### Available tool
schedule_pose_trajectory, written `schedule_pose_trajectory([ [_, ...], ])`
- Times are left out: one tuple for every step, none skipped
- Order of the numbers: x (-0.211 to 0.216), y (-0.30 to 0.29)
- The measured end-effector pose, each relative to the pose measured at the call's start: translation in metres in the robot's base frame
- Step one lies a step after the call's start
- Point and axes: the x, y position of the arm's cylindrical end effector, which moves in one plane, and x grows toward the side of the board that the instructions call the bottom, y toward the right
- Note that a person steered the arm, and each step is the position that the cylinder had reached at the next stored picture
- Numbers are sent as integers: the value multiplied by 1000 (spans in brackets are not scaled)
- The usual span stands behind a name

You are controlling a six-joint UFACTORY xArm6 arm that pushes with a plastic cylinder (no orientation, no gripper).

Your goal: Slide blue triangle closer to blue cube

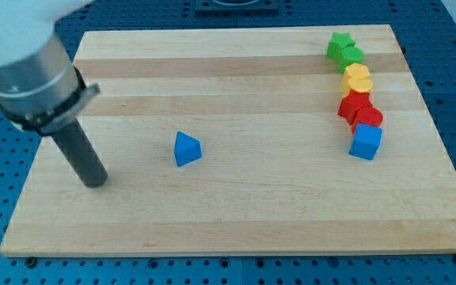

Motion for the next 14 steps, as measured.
schedule_pose_trajectory([
  [-25,7],
  [-29,72],
  [-29,148],
  [-32,141],
  [-55,109],
  [-60,136],
  [-27,207],
  [-15,241],
  [-15,231],
  [-10,250],
  [0,290],
  [1,303],
  [15,271],
  [39,275],
])
